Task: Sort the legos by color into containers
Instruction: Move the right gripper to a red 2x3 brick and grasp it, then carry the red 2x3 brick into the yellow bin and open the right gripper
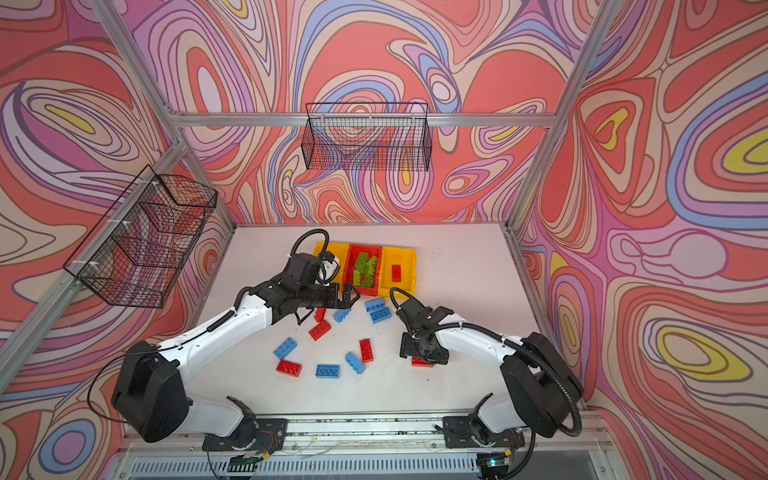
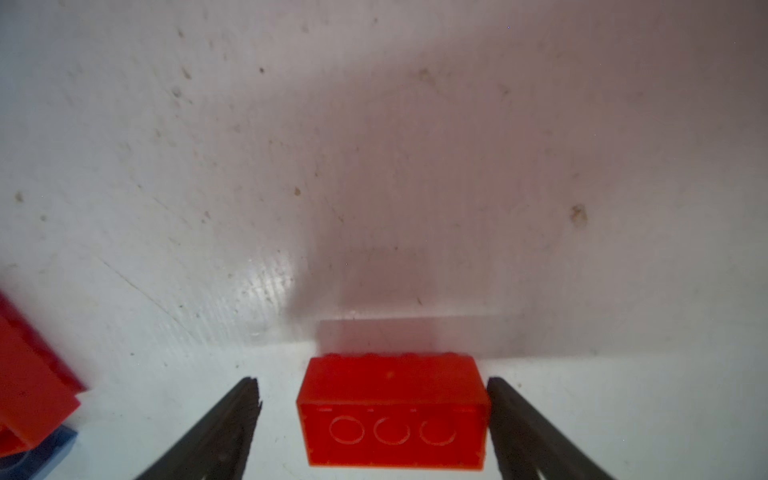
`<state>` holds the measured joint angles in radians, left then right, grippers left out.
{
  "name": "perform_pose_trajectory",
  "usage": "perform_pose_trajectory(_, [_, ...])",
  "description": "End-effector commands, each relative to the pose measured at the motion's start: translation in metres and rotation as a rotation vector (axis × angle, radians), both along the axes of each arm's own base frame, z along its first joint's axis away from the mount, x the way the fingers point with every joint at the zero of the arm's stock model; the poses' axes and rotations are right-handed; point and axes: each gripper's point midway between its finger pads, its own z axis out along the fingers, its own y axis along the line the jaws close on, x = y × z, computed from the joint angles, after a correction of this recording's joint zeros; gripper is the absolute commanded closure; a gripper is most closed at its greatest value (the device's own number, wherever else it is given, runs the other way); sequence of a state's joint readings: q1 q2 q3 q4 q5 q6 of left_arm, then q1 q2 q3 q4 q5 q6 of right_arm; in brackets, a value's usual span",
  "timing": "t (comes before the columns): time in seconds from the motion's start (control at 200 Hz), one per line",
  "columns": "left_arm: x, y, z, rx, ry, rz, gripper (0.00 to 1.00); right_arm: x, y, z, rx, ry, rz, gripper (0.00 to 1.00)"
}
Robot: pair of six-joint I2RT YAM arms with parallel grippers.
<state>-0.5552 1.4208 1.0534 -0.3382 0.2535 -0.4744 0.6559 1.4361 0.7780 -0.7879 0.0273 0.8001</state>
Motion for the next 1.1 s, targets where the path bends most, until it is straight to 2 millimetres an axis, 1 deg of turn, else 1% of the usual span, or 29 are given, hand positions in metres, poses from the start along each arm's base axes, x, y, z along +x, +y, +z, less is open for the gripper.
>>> perform_pose_trajectory(0.0, [-0.005, 0.009, -0.001, 0.025, -0.009, 0.013, 0.0, -0.006, -0.001, -0.008, 0.0, 0.02, 0.003, 0.14])
perform_pose_trajectory(0.04, [-0.006, 0.01, -0.002, 0.024, -0.008, 0.014, 0.0, -0.006, -0.002, -0.009, -0.002, 0.023, 0.002, 0.16])
perform_pose_trajectory(0.07, [-0.007, 0.011, -0.003, 0.026, -0.006, 0.016, 0.0, -0.007, -0.002, -0.01, -0.007, 0.027, 0.001, 0.2])
perform_pose_trajectory(0.125, [-0.009, 0.013, -0.005, 0.028, -0.007, 0.02, 0.0, -0.005, -0.003, -0.009, -0.016, 0.024, 0.001, 0.31])
perform_pose_trajectory(0.17, [-0.01, 0.014, -0.006, 0.031, -0.007, 0.023, 0.0, -0.004, -0.003, -0.008, -0.024, 0.027, 0.0, 0.42])
perform_pose_trajectory(0.205, [-0.011, 0.015, -0.007, 0.032, -0.006, 0.024, 0.0, -0.002, -0.002, -0.006, -0.024, 0.022, 0.001, 0.47])
perform_pose_trajectory(0.275, [-0.013, 0.017, -0.008, 0.038, -0.008, 0.025, 0.0, 0.006, 0.001, 0.002, -0.025, -0.001, 0.003, 0.52])
perform_pose_trajectory(0.341, [-0.015, 0.019, -0.009, 0.044, -0.007, 0.027, 0.0, 0.017, 0.006, 0.014, -0.027, -0.033, 0.009, 0.53])
perform_pose_trajectory(0.411, [-0.018, 0.023, -0.009, 0.053, -0.011, 0.031, 0.0, 0.037, 0.013, 0.032, -0.036, -0.085, 0.024, 0.52])
perform_pose_trajectory(0.491, [-0.02, 0.028, -0.009, 0.068, -0.023, 0.033, 0.0, 0.067, 0.026, 0.053, -0.048, -0.147, 0.05, 0.53])
perform_pose_trajectory(0.521, [-0.021, 0.03, -0.009, 0.076, -0.027, 0.038, 0.0, 0.077, 0.029, 0.058, -0.058, -0.16, 0.062, 0.53])
perform_pose_trajectory(0.571, [-0.023, 0.034, -0.009, 0.088, -0.033, 0.041, 0.0, 0.099, 0.037, 0.07, -0.06, -0.195, 0.076, 0.53])
perform_pose_trajectory(0.676, [-0.026, 0.042, -0.009, 0.122, -0.039, 0.049, 0.0, 0.142, 0.047, 0.083, -0.063, -0.245, 0.095, 0.53])
perform_pose_trajectory(0.696, [-0.027, 0.044, -0.01, 0.13, -0.037, 0.053, 0.0, 0.151, 0.049, 0.088, -0.056, -0.264, 0.097, 0.53])
perform_pose_trajectory(0.701, [-0.028, 0.044, -0.01, 0.133, -0.037, 0.053, 0.0, 0.152, 0.049, 0.085, -0.061, -0.257, 0.098, 0.53])
perform_pose_trajectory(0.706, [-0.028, 0.045, -0.01, 0.134, -0.037, 0.055, 0.0, 0.155, 0.048, 0.087, -0.059, -0.262, 0.097, 0.53])
perform_pose_trajectory(0.721, [-0.028, 0.046, -0.01, 0.14, -0.037, 0.057, 0.0, 0.16, 0.049, 0.084, -0.063, -0.258, 0.101, 0.52])
perform_pose_trajectory(0.841, [-0.034, 0.059, -0.011, 0.178, -0.039, 0.086, 0.0, 0.203, 0.05, 0.087, -0.075, -0.294, 0.118, 0.53])
perform_pose_trajectory(0.861, [-0.036, 0.061, -0.012, 0.182, -0.038, 0.09, 0.0, 0.209, 0.05, 0.084, -0.08, -0.292, 0.121, 0.53])
perform_pose_trajectory(0.976, [-0.043, 0.071, -0.01, 0.195, -0.046, 0.114, 0.0, 0.239, 0.047, 0.078, -0.102, -0.295, 0.138, 0.53])
perform_pose_trajectory(1.037, [-0.046, 0.077, -0.009, 0.201, -0.056, 0.131, 0.0, 0.251, 0.045, 0.073, -0.101, -0.292, 0.138, 0.53])
perform_pose_trajectory(1.097, [-0.048, 0.082, -0.006, 0.213, -0.068, 0.141, 0.0, 0.263, 0.047, 0.072, -0.088, -0.302, 0.14, 0.52])
